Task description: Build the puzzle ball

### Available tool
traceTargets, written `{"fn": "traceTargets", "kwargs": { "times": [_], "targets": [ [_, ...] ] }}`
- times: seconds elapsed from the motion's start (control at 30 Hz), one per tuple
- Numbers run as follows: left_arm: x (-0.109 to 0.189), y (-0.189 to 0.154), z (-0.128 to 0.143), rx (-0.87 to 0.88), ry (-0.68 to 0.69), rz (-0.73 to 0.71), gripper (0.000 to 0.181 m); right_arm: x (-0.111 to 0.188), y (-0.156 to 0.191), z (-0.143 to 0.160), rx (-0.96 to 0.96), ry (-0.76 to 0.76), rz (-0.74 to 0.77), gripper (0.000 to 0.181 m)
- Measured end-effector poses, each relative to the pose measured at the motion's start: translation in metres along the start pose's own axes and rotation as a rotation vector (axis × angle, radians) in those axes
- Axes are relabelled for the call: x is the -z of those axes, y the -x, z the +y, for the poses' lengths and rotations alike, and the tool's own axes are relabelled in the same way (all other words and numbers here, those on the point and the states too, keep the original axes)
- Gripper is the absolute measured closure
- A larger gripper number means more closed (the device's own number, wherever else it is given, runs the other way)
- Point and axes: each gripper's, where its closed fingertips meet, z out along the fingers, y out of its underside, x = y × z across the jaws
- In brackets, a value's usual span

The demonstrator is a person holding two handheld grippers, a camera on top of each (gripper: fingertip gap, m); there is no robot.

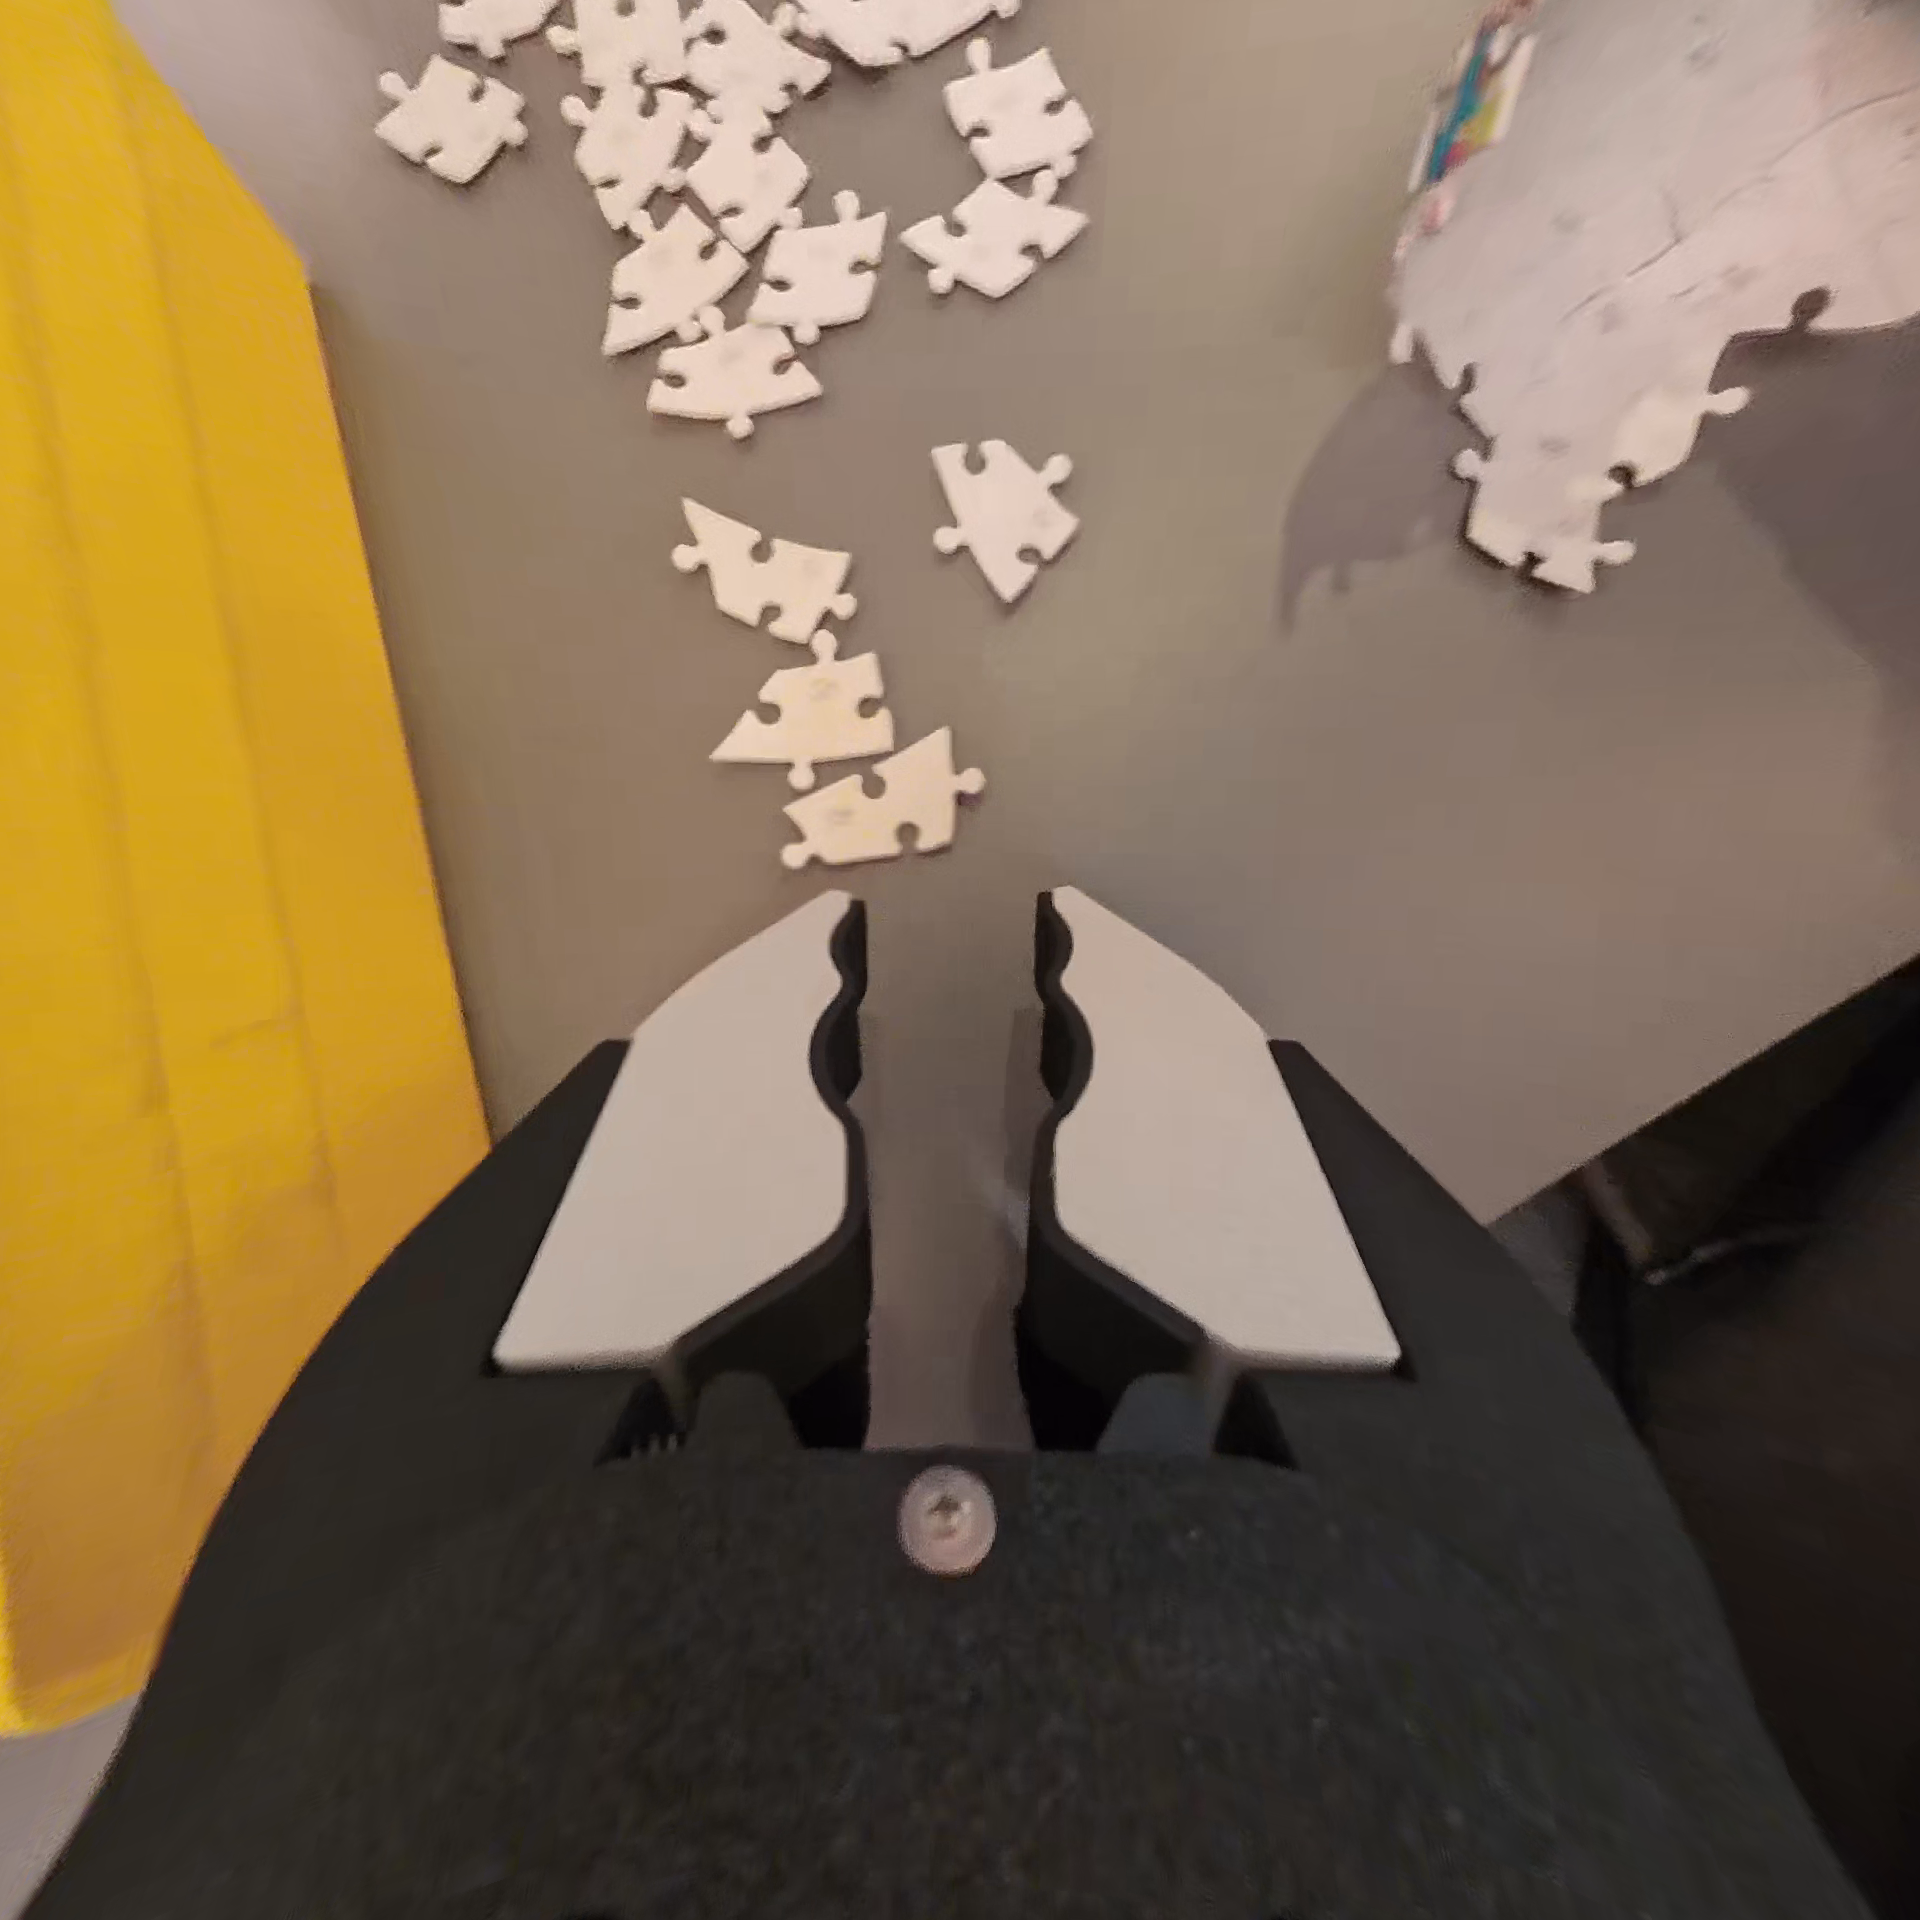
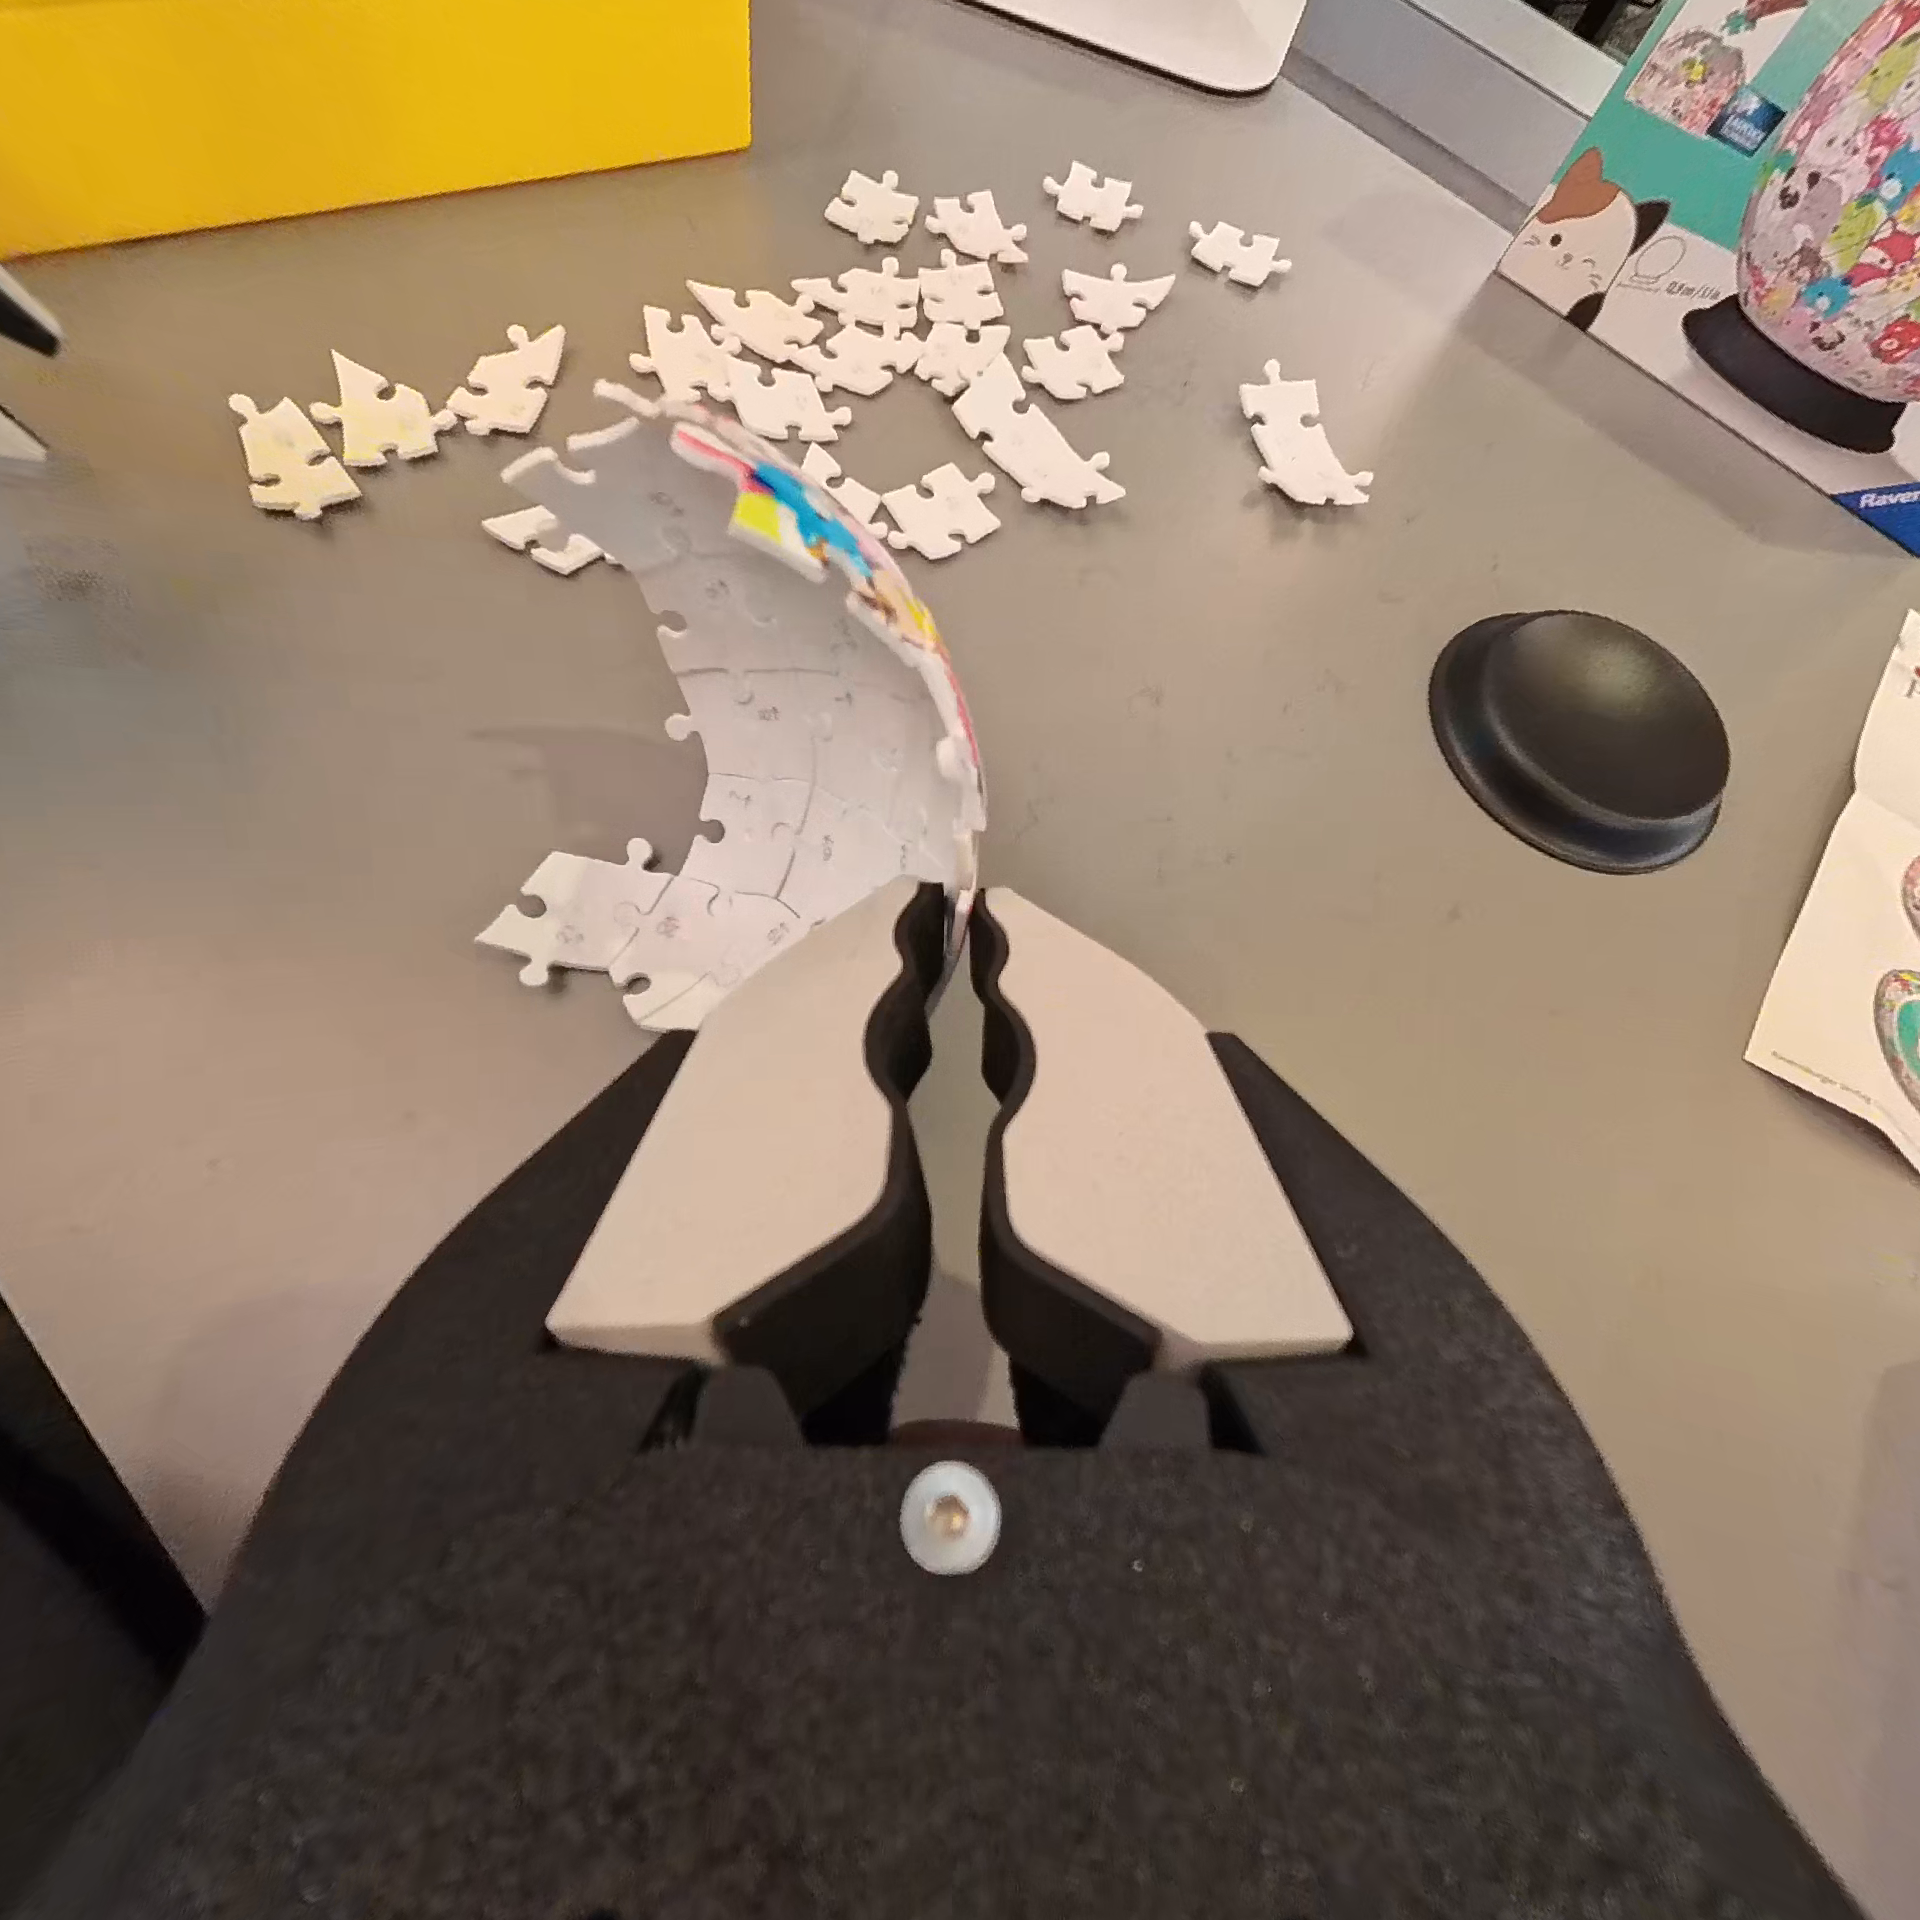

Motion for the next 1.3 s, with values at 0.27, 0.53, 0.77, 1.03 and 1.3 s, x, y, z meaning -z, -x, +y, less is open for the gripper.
{"fn": "traceTargets", "kwargs": {
  "times": [0.27,0.53,0.77,1.03,1.3],
  "targets": [
    [-0.025,0.034,0.001,-0.167,0.063,-0.042,0.148,0.000,-0.001,-0.003,0.008,-0.006,-0.002,0.177],
    [-0.032,0.031,0.011,-0.145,0.139,0.079,0.157,0.000,-0.002,-0.002,0.008,-0.003,-0.002,0.177],
    [-0.028,0.014,0.013,-0.154,0.138,0.101,0.165,-0.001,-0.002,-0.001,0.006,-0.002,-0.009,0.177],
    [-0.038,0.012,0.007,-0.097,0.117,0.072,0.165,0.000,-0.002,-0.001,0.008,-0.001,-0.010,0.177],
    [-0.035,0.004,0.002,-0.133,0.108,0.047,0.166,0.000,-0.002,-0.001,0.010,-0.002,-0.009,0.177]
  ]
}}
